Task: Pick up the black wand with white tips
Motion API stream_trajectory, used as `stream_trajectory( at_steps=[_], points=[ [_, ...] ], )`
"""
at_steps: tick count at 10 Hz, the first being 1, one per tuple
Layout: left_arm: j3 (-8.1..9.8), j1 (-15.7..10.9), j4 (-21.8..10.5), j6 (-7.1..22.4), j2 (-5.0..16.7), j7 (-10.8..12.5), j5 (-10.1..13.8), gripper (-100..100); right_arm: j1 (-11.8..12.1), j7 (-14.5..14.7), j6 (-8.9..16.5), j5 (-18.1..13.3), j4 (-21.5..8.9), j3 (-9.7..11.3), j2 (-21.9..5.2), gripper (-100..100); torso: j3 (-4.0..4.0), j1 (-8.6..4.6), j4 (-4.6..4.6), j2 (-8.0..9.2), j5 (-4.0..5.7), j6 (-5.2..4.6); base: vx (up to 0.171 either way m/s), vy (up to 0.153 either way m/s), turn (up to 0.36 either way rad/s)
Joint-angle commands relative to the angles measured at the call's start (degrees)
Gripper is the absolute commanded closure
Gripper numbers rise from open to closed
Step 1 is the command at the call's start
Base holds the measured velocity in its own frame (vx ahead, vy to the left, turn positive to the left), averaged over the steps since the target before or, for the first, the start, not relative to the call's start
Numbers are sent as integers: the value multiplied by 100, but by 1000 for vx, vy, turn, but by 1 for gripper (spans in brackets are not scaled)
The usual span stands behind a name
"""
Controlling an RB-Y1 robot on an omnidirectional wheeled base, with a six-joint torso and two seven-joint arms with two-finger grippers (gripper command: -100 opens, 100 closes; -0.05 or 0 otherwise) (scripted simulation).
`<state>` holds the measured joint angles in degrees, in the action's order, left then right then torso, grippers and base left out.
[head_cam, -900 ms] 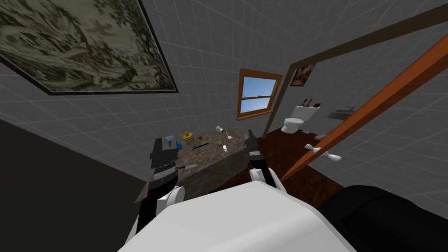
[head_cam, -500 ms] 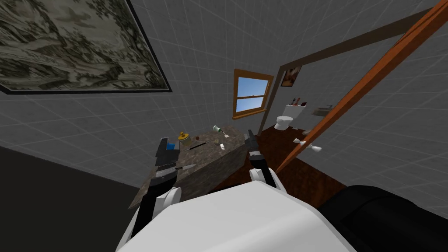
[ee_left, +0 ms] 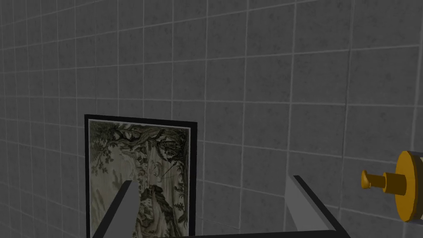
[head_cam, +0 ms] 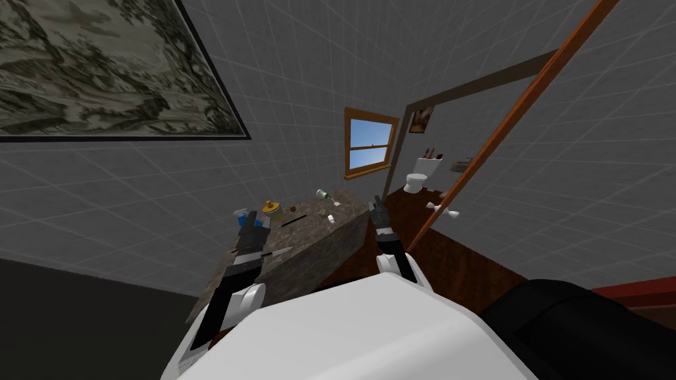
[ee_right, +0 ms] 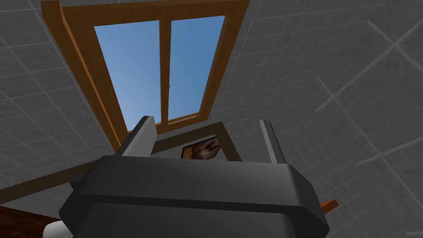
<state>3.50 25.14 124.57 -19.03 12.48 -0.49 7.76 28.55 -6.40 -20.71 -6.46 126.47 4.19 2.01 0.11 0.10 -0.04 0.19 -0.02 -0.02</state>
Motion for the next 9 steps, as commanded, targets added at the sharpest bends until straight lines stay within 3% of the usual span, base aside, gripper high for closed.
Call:
stream_trajectory(
  at_steps=[1,2,3,4,5,6,7,8,9],
  points=[
    [105,-125,-286,286,206,9,53,-100,0,0,0,0,0,0,0,0,0,0,0,0,0,0,-81,7,-298],
    [221,-210,-478,438,374,42,127,-100,0,0,0,0,0,0,0,0,3,-2,-1,6,0,-1,-120,-2,-363],
    [221,-210,-521,528,395,42,127,-100,-1,0,0,0,0,0,0,0,10,-4,-3,17,1,-2,-83,8,-93],
    [338,-302,-759,694,592,74,212,-100,1,0,0,0,0,-1,0,0,8,0,-3,12,0,5,-61,11,-193],
    [338,-302,-759,770,592,74,212,-100,0,0,0,0,0,0,0,0,4,2,-2,5,0,1,-39,11,-108],
    [456,-400,-989,1018,798,105,306,-100,1,0,0,0,0,-1,0,0,-1,2,0,-3,0,4,-41,1,-240],
    [456,-400,-1017,1029,798,105,306,-100,0,0,0,0,0,0,0,0,-3,0,1,-5,0,0,-42,0,-104],
    [573,-504,-1209,1306,1013,136,411,-100,1,0,0,0,0,-1,0,0,-3,-1,1,-7,0,5,-61,-13,-226],
    [573,-504,-1292,1306,1013,136,411,-100,0,0,0,0,0,0,0,0,-1,-4,0,-2,1,1,-50,-5,-101]
  ],
)
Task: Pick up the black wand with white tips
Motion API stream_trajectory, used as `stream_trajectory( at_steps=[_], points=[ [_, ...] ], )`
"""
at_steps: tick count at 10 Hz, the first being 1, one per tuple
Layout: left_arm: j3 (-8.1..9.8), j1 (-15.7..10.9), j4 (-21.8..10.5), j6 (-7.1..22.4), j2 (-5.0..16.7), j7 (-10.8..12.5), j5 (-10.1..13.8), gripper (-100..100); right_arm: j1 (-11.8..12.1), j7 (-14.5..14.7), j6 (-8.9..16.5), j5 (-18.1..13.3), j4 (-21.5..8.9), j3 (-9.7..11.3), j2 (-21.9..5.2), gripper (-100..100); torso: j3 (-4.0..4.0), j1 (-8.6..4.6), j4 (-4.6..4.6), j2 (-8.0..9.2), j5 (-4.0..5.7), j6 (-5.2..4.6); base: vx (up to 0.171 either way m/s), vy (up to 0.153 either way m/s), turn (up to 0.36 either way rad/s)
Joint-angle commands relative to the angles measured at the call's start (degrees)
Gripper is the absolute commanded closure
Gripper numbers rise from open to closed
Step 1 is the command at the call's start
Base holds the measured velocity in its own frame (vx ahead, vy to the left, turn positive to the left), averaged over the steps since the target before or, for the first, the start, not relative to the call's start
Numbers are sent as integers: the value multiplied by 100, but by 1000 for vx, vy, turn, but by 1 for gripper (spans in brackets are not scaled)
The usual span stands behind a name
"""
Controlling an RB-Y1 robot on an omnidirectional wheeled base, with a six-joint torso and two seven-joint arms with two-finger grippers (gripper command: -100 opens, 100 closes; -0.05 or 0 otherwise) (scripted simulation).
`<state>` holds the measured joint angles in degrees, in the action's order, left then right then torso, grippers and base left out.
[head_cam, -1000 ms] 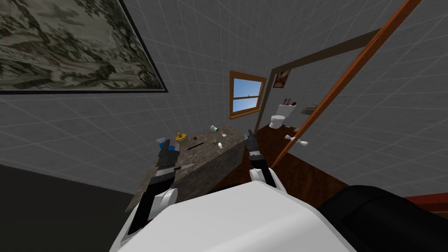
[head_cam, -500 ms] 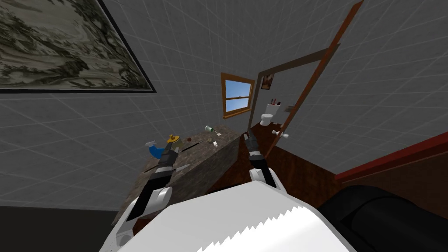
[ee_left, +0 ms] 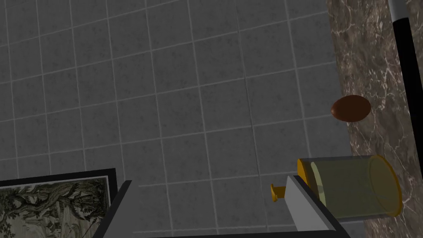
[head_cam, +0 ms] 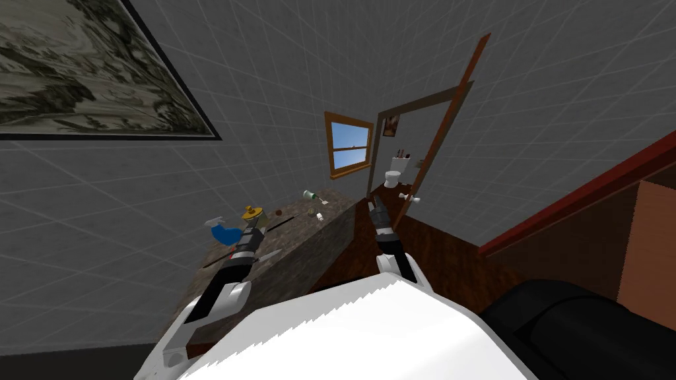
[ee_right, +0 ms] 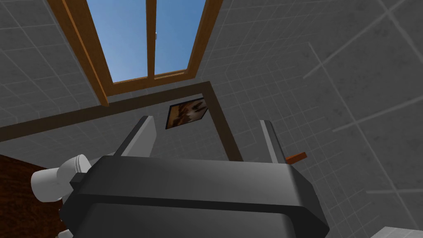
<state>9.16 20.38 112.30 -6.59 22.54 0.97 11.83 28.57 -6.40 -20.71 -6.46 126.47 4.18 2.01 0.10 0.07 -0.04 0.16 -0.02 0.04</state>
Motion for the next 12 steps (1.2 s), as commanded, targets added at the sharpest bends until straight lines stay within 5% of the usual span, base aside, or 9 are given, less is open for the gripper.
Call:
stream_trajectory(
  at_steps=[1,4,7,9,12],
  points=[
    [122,-138,-286,286,231,19,117,-100,0,0,0,0,0,0,0,0,0,0,0,0,0,0,-46,-8,-204],
    [233,-253,-669,663,462,45,242,-100,-1,0,0,0,0,0,0,0,-2,0,1,-3,0,-3,-40,-5,-160],
    [443,-495,-1276,1114,929,93,519,-100,1,0,0,0,0,0,0,0,-5,0,2,-8,0,1,-34,-18,-201],
    [443,-495,-1335,1318,943,93,519,-100,1,0,0,0,0,0,0,0,-5,-1,2,-9,0,1,-19,-5,-44],
    [631,-750,-1909,1865,1437,131,832,-100,1,0,0,0,0,0,0,0,-8,2,3,-14,0,1,-19,-12,-193]
  ],
)
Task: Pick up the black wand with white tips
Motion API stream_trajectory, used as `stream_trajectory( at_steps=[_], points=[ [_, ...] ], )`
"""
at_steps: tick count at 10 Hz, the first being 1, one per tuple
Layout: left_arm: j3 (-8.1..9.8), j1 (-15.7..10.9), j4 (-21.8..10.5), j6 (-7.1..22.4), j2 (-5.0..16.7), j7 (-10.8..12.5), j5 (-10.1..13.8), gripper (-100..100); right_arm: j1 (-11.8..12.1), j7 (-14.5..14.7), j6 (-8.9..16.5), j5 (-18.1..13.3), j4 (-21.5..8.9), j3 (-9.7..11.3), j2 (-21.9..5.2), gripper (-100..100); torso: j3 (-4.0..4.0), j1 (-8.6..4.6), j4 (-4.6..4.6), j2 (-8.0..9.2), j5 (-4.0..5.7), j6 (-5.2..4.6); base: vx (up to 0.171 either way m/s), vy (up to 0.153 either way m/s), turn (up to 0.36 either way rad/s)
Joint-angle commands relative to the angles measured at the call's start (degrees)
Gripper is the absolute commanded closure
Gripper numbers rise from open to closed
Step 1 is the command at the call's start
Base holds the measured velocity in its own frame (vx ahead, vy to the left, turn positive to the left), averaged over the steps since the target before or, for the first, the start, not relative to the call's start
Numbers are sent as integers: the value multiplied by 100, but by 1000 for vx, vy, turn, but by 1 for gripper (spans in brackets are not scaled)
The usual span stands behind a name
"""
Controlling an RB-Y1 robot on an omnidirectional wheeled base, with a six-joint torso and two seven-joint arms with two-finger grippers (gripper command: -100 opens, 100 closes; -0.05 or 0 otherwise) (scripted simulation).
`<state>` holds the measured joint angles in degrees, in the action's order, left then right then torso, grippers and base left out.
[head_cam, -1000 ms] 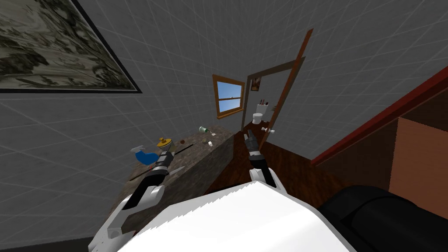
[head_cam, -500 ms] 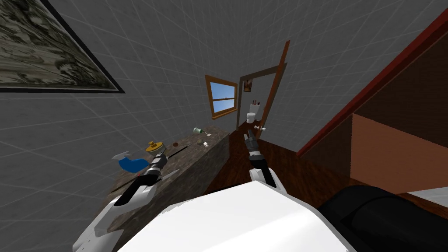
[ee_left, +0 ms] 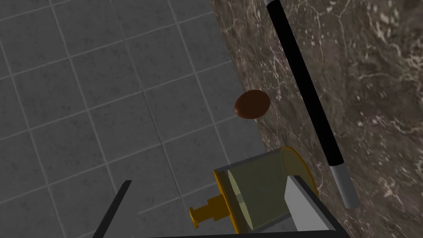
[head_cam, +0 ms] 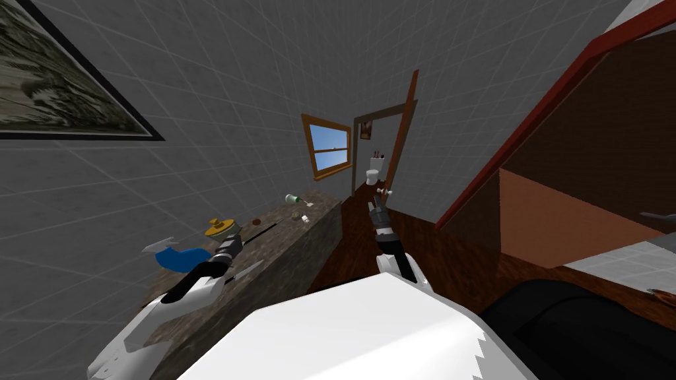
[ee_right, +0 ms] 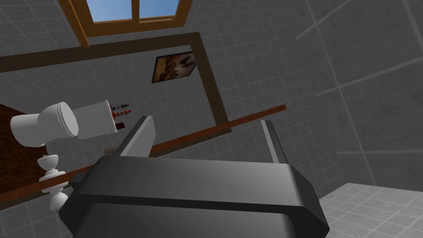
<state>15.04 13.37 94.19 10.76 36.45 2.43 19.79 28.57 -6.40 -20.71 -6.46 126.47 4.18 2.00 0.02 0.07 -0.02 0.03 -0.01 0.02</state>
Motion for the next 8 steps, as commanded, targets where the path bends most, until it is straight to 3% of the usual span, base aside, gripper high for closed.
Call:
stream_trajectory(
  at_steps=[1,2,3,5,6,8],
  points=[
    [44,-50,-241,280,45,-15,36,-100,0,0,0,0,0,0,0,0,0,0,0,0,0,0,-14,-10,-118],
    [44,-50,-241,280,45,-15,36,-100,1,0,0,0,0,-1,0,0,0,1,1,0,-2,4,-5,-3,11],
    [127,-179,-499,509,290,0,203,-100,1,0,0,0,0,-1,0,0,-1,2,1,-3,-1,5,-9,-16,-170],
    [127,-179,-615,641,290,0,203,-100,1,0,0,0,0,0,0,0,-2,0,1,-4,0,3,-3,-5,-78],
    [203,-309,-773,960,529,13,378,-100,1,0,0,0,0,-1,0,0,-3,3,1,-4,-2,6,-1,-14,-196],
    [203,-309,-998,1008,529,13,378,-100,1,0,0,0,0,-1,0,0,-4,1,2,-7,-1,4,-1,-4,-68]
  ],
)
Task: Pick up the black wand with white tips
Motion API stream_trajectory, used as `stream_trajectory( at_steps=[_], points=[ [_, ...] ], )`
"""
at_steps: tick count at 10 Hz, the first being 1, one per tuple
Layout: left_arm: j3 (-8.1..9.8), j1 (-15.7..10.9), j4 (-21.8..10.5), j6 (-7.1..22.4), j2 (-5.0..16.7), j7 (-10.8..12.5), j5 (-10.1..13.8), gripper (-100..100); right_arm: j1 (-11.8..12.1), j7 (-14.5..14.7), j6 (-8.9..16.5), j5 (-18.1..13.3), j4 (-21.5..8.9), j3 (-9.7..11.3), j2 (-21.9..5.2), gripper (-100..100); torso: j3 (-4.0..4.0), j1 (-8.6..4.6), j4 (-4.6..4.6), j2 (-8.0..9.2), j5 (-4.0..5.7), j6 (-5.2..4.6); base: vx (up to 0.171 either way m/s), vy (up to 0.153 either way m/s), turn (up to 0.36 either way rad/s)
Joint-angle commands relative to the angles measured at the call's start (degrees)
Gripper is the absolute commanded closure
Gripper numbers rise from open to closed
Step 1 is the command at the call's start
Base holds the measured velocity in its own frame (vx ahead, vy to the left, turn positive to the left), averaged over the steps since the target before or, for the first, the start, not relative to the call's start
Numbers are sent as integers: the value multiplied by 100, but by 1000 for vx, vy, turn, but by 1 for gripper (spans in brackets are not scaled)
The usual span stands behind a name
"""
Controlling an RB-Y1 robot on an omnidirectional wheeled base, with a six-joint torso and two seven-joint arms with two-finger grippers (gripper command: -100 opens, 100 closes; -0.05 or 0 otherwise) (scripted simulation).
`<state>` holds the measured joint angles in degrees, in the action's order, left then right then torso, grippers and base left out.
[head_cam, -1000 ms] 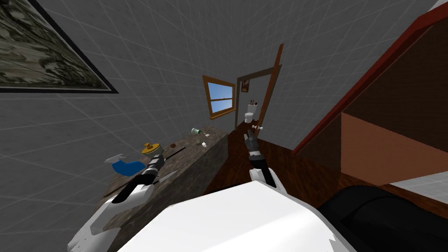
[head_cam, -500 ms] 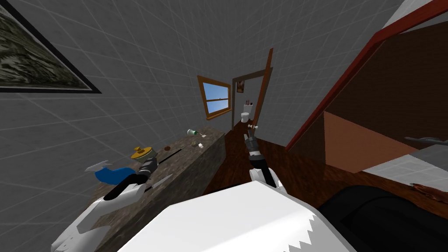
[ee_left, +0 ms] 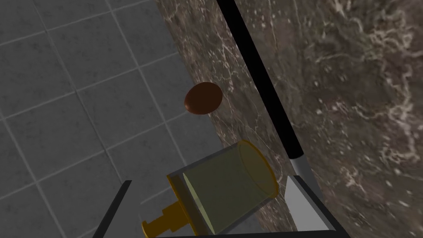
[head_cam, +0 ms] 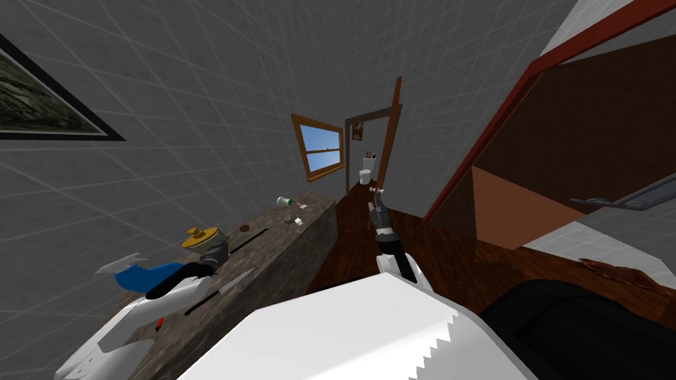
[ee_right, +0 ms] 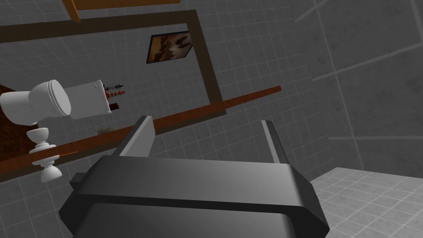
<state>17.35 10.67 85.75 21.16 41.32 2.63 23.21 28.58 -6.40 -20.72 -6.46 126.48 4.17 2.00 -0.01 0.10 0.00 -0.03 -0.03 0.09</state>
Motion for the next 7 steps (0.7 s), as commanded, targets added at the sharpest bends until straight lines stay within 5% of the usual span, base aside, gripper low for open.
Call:
stream_trajectory(
  at_steps=[1,3,4,6,7],
  points=[
    [39,-168,-286,286,275,3,217,-100,0,0,0,0,0,0,0,0,0,0,0,0,0,0,3,-13,-173],
    [39,-168,-544,340,275,3,217,-100,0,0,0,0,0,0,0,0,-2,-2,0,-3,2,-2,2,-4,-64],
    [99,-297,-707,672,502,10,403,-100,0,0,0,0,0,0,0,0,-1,0,0,-1,0,0,8,-10,-219],
    [99,-297,-939,714,502,10,403,-100,0,0,0,0,0,0,0,0,-2,-1,1,-4,1,-1,7,-2,-44],
    [151,-425,-1147,994,721,15,593,-100,0,0,0,0,0,0,0,0,-2,0,1,-3,0,0,15,-9,-166]
  ],
)
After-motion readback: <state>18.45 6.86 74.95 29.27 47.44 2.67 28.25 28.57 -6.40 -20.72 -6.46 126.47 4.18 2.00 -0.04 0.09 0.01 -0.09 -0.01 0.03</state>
